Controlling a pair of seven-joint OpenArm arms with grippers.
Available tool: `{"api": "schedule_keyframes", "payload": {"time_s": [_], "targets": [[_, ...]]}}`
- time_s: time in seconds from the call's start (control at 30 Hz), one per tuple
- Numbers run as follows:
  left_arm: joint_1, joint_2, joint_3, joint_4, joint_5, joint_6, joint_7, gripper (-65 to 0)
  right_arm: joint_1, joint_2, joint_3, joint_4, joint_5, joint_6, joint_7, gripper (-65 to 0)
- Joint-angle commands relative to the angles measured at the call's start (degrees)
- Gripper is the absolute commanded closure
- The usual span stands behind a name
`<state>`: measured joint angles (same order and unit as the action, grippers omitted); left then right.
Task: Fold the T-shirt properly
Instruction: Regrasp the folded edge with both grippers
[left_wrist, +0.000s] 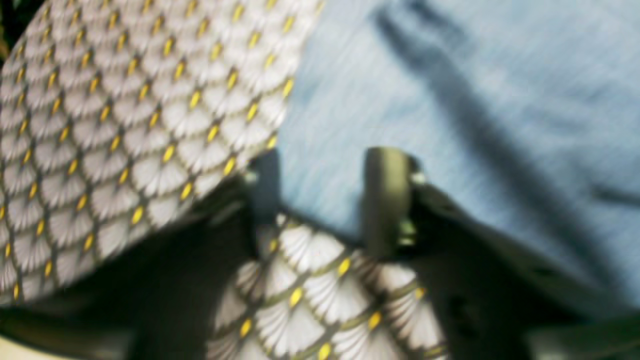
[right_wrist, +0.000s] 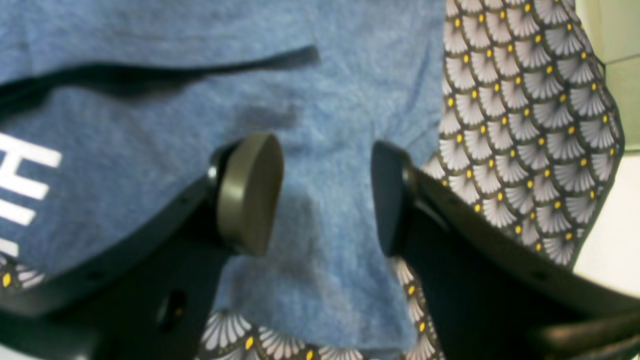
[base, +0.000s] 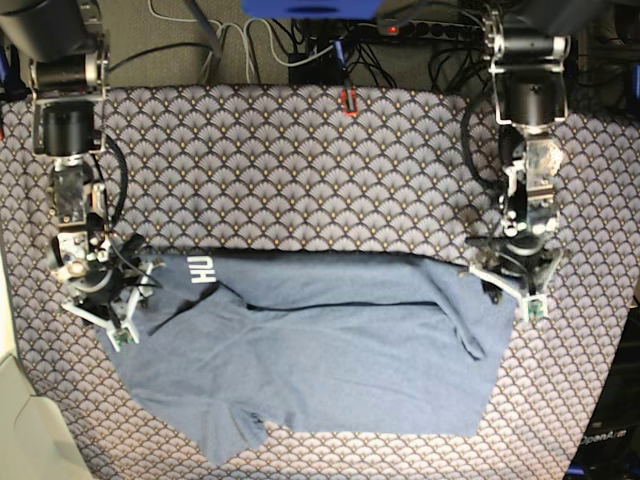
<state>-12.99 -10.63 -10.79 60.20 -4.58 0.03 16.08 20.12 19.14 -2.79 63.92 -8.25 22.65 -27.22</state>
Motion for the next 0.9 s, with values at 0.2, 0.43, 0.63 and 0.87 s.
{"api": "schedule_keyframes", "payload": {"time_s": [0.2,0.43,0.63,0.87], "targets": [[-1.2,-0.8,-0.2,1.1,0.1,0.2,-2.4,-39.5,1.6,-0.2,0.0,0.9,0.2,-0.4,1.2,-33.0],[-1.3,-1.0,-0.2,1.0,0.1,0.2,-2.4,-39.5,1.5,-0.2,0.0,0.9,0.2,-0.4,1.2,-33.0],[-1.6,-1.0,-0.2,-2.8,0.1,0.2,-2.6,-39.5,0.8,-0.1,0.0,1.0,0.1,-0.4,1.2,-33.0],[-3.6,-1.0,-0.2,-7.1,0.1,0.2,-2.7,-39.5,0.8,-0.1,0.2,1.0,0.1,-0.4,1.2,-32.9]]}}
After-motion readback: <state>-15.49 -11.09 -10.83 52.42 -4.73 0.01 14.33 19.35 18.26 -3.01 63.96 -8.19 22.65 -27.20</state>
